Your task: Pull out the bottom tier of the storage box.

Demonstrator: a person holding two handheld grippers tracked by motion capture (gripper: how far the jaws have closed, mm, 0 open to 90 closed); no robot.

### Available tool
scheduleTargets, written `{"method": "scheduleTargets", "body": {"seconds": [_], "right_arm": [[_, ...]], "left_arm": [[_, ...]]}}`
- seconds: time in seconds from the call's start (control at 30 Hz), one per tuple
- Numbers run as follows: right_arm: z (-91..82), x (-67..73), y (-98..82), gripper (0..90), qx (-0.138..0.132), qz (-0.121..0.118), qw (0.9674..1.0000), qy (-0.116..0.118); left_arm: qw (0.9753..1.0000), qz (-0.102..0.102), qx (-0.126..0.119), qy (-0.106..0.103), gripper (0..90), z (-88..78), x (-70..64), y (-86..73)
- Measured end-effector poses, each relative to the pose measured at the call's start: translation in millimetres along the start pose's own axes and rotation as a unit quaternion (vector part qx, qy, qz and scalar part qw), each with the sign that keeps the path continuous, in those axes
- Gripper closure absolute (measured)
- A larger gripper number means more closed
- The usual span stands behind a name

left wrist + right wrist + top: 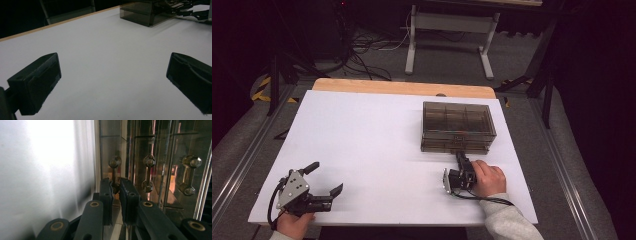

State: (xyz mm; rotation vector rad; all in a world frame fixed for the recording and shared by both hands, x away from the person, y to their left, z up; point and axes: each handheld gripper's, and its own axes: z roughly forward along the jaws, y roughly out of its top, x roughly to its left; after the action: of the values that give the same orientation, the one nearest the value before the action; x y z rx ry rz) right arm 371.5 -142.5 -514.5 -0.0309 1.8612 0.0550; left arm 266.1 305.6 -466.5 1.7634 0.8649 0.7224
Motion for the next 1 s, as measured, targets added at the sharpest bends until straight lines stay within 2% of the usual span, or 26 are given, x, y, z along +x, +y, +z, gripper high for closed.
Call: {"method": "scheduleTargets", "body": {"seconds": [0.17,0.3,0.33,0.43,0.47,0.67,0.7,0.9,1.0], "right_arm": [[-3.6,-1.4,0.2,81.2,-0.008,-0.009,0.9999,-0.001],[-6.4,-0.8,0.3,81.1,-0.007,-0.008,0.9999,0.000],[-7.4,0.4,0.2,81.1,-0.005,-0.002,1.0000,0.004],[-8.3,-0.5,-0.2,81.0,-0.009,-0.006,0.9999,0.005],[-8.7,0.4,-0.6,80.9,-0.007,0.004,0.9999,0.007],[-9.0,-0.7,-1.6,80.3,-0.008,0.014,0.9997,0.019],[-9.2,-2.3,-2.1,79.4,-0.010,0.017,0.9994,0.027],[-12.3,-5.4,-2.2,77.1,-0.027,0.016,0.9990,0.032],[-16.5,-10.8,-3.7,74.0,-0.043,0.042,0.9974,0.041]], "left_arm": [[1.0000,0.000,0.000,0.000,0.6,0.0,-0.1,0.0],[1.0000,0.000,0.000,0.000,0.6,0.1,-0.1,0.0],[1.0000,0.000,0.000,0.000,0.6,0.1,-0.1,0.0],[1.0000,0.000,0.000,0.000,0.6,0.1,-0.1,0.0],[1.0000,0.000,-0.001,0.000,0.6,0.3,-0.1,0.0],[1.0000,0.000,0.000,0.000,0.6,0.1,-0.1,0.0],[1.0000,0.000,-0.001,0.000,0.6,0.2,-0.1,0.0],[1.0000,0.001,0.000,0.000,0.6,0.1,-0.1,0.0],[1.0000,0.001,-0.001,0.000,0.6,0.2,-0.2,0.0]]}}
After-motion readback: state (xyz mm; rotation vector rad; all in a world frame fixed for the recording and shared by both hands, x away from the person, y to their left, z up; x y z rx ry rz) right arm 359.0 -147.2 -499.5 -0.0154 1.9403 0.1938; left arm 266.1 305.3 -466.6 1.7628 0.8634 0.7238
